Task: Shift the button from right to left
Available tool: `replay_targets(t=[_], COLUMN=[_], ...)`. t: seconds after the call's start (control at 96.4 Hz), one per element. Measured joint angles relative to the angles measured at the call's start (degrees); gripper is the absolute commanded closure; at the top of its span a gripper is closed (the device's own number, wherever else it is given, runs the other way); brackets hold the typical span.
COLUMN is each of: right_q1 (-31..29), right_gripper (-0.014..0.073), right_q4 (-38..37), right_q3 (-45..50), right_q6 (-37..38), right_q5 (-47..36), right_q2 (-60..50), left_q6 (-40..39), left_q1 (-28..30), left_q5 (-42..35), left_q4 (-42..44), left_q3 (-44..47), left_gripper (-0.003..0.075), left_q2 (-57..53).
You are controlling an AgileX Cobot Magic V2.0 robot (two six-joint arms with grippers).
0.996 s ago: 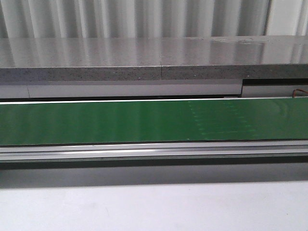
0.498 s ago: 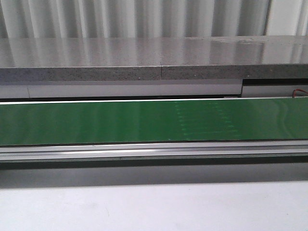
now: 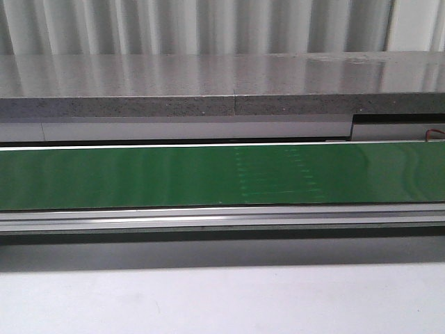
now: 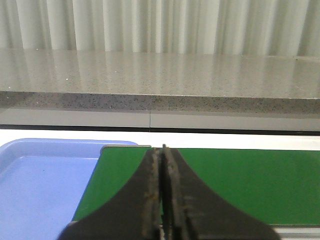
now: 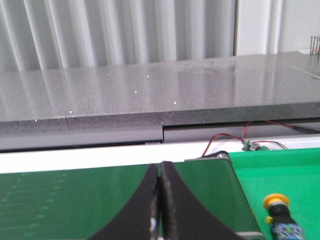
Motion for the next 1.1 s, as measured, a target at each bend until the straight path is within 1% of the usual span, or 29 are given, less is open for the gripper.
replay_targets(t=[0.207, 0.425, 0.529, 0.622, 0.851, 0.892, 0.944, 0.975, 0.996, 1.048, 1.068, 1.1], right_q1=[0.0, 0.0, 0.0, 0.0, 0.0, 0.0, 0.0, 0.0, 0.0, 0.0, 0.0, 0.0], right_gripper=[0.0661, 0.0661, 0.0661, 0.0661, 0.0648, 0.0615, 0.0545, 0.0476, 0.0445, 0.0314, 0.0282, 0.0206], right_q4=[-3.2, -3.6, -3.6, -3.6, -3.6, -3.6, -3.5, -3.3, -3.2, -2.6, -2.5, -2.1], right_q3=[-12.3, -23.7, -26.8, -27.6, -27.7, -27.7, -27.7, -27.7, -27.7, -27.7, -27.7, -27.7], right_q6=[0.0, 0.0, 0.0, 0.0, 0.0, 0.0, 0.0, 0.0, 0.0, 0.0, 0.0, 0.0], right_q5=[17.3, 31.7, 34.7, 34.8, 34.7, 34.7, 34.7, 34.7, 34.7, 34.7, 34.7, 34.7], right_q2=[9.1, 21.8, 26.9, 30.2, 32.9, 33.0, 33.1, 33.1, 33.1, 33.1, 33.1, 33.1], left_q6=[0.0, 0.0, 0.0, 0.0, 0.0, 0.0, 0.0, 0.0, 0.0, 0.0, 0.0, 0.0], left_q1=[0.0, 0.0, 0.0, 0.0, 0.0, 0.0, 0.0, 0.0, 0.0, 0.0, 0.0, 0.0], left_q5=[0.0, 0.0, 0.0, 0.0, 0.0, 0.0, 0.0, 0.0, 0.0, 0.0, 0.0, 0.0], left_q4=[0.0, 0.0, 0.0, 0.0, 0.0, 0.0, 0.0, 0.0, 0.0, 0.0, 0.0, 0.0], left_q3=[0.0, 0.0, 0.0, 0.0, 0.0, 0.0, 0.0, 0.0, 0.0, 0.0, 0.0, 0.0], left_gripper=[0.0740, 0.0740, 0.0740, 0.0740, 0.0740, 0.0740, 0.0740, 0.0740, 0.0740, 0.0740, 0.0740, 0.0740], left_q2=[0.0, 0.0, 0.0, 0.0, 0.0, 0.0, 0.0, 0.0, 0.0, 0.0, 0.0, 0.0])
